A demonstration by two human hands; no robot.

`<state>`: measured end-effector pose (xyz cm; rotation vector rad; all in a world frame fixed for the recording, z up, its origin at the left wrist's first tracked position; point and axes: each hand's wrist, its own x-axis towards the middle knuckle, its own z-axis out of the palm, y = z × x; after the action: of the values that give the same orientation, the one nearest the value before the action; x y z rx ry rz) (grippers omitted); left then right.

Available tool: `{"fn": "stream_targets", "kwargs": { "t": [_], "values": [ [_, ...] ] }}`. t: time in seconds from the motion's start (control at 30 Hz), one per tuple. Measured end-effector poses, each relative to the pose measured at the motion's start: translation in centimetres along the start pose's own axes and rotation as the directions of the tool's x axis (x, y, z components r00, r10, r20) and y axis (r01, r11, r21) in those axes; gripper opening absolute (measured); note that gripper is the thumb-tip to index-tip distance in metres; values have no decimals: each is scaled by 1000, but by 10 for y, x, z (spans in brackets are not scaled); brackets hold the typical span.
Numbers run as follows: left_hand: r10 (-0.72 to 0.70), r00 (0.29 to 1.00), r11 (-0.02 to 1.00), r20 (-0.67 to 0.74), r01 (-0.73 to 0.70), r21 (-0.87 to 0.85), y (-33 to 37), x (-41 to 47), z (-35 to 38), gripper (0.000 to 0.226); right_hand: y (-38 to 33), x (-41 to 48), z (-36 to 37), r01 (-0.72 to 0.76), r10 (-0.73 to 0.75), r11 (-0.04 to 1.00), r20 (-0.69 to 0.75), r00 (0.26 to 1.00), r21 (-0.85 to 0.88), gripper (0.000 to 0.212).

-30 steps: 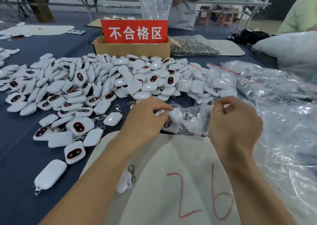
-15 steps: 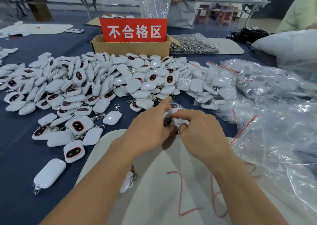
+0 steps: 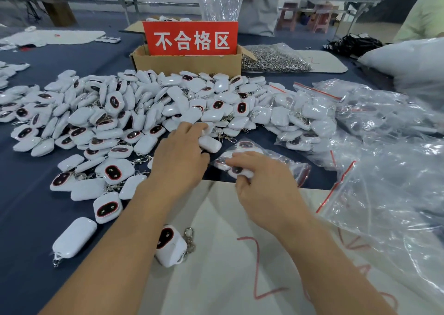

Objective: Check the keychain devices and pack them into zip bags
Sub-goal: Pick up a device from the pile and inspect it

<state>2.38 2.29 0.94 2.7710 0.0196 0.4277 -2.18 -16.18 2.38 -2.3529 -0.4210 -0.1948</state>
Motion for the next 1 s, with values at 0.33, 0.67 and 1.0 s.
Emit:
{"fn": "stream_targets", "kwargs": {
  "t": [0.33, 0.67, 1.0],
  "values": [
    [117, 992, 986, -53, -122, -112, 4, 1, -2, 36, 5, 1, 4, -121, 122, 971, -5, 992, -208, 33],
    [-121, 974, 986, -189, 97, -133, 12, 0, -11, 19, -5, -3, -1, -133, 132, 991, 58, 990, 31, 37],
    [-168, 954, 926, -248, 67, -372, 16, -4, -18, 26, -7, 1, 0, -172, 197, 944, -62, 978, 280, 39]
  ]
}}
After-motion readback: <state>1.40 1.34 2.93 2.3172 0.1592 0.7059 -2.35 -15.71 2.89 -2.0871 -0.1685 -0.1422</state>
